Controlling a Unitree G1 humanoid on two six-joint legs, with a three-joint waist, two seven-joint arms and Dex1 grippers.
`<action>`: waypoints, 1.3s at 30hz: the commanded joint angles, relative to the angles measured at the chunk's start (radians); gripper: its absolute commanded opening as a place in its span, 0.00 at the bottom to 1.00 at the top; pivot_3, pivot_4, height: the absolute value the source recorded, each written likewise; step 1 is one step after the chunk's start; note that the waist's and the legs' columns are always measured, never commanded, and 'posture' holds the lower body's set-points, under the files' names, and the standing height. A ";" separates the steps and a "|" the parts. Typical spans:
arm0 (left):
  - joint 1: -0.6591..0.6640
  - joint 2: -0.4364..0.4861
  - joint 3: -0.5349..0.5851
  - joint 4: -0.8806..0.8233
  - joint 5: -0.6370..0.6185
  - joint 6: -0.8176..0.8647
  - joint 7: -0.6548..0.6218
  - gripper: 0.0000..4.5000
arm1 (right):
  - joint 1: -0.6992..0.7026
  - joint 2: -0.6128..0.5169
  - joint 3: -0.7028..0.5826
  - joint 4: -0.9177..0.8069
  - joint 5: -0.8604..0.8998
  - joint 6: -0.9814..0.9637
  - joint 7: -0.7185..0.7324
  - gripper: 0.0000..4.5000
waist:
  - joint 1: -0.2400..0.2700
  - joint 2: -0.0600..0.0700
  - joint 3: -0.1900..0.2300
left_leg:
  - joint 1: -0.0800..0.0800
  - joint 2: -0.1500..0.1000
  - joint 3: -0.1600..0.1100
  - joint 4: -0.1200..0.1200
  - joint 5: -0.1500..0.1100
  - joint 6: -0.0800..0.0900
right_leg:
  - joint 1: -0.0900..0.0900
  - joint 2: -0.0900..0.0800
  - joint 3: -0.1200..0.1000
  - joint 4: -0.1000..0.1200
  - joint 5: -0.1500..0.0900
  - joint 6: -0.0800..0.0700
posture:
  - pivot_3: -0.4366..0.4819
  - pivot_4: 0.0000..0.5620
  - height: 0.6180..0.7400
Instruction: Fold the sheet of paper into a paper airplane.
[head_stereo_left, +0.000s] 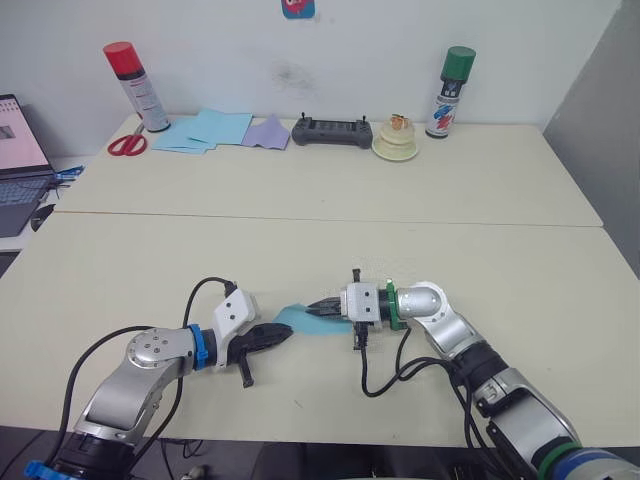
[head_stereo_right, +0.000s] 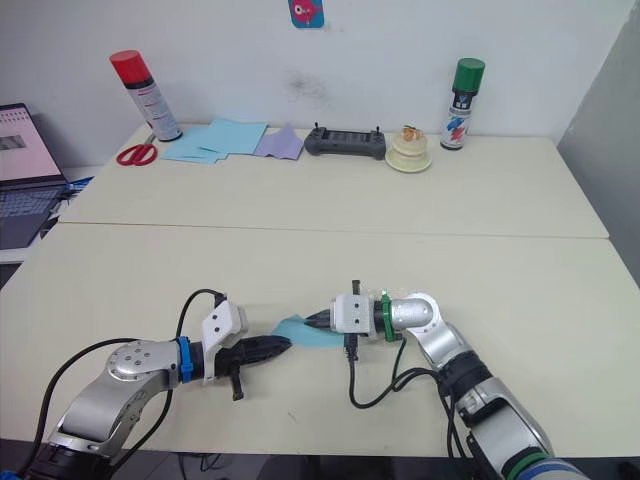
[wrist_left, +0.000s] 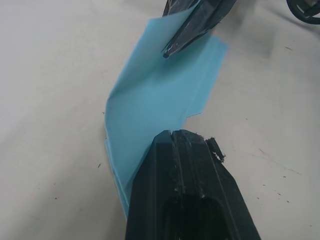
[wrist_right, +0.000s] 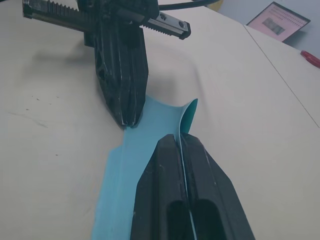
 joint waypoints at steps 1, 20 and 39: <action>0.016 0.018 -0.013 0.059 0.049 0.045 0.023 0.00 | -0.024 -0.004 0.021 0.032 -0.054 -0.078 -0.025 0.01 | 0.000 0.000 0.000 | 0.000 0.000 0.000 0.000 0.000 0.000 | 0.000 0.000 0.000 0.000 0.000 0.000 | 0.48 0.27 1.00; -0.047 0.079 0.079 0.035 -0.089 0.147 -0.079 0.00 | -0.039 -0.021 0.072 0.102 -0.162 -0.260 -0.102 0.01 | 0.000 -0.001 0.001 | 0.000 0.000 0.000 -0.001 0.000 0.000 | -0.001 0.000 0.001 0.000 -0.001 -0.002 | 0.48 0.27 1.00; -0.040 0.021 0.001 0.052 0.016 0.097 -0.042 0.00 | -0.016 -0.064 0.099 0.087 -0.191 -0.261 -0.095 0.01 | 0.006 -0.001 0.000 | 0.001 0.000 0.000 0.000 0.000 0.000 | 0.002 -0.005 0.000 0.000 0.001 -0.004 | 0.48 0.27 1.00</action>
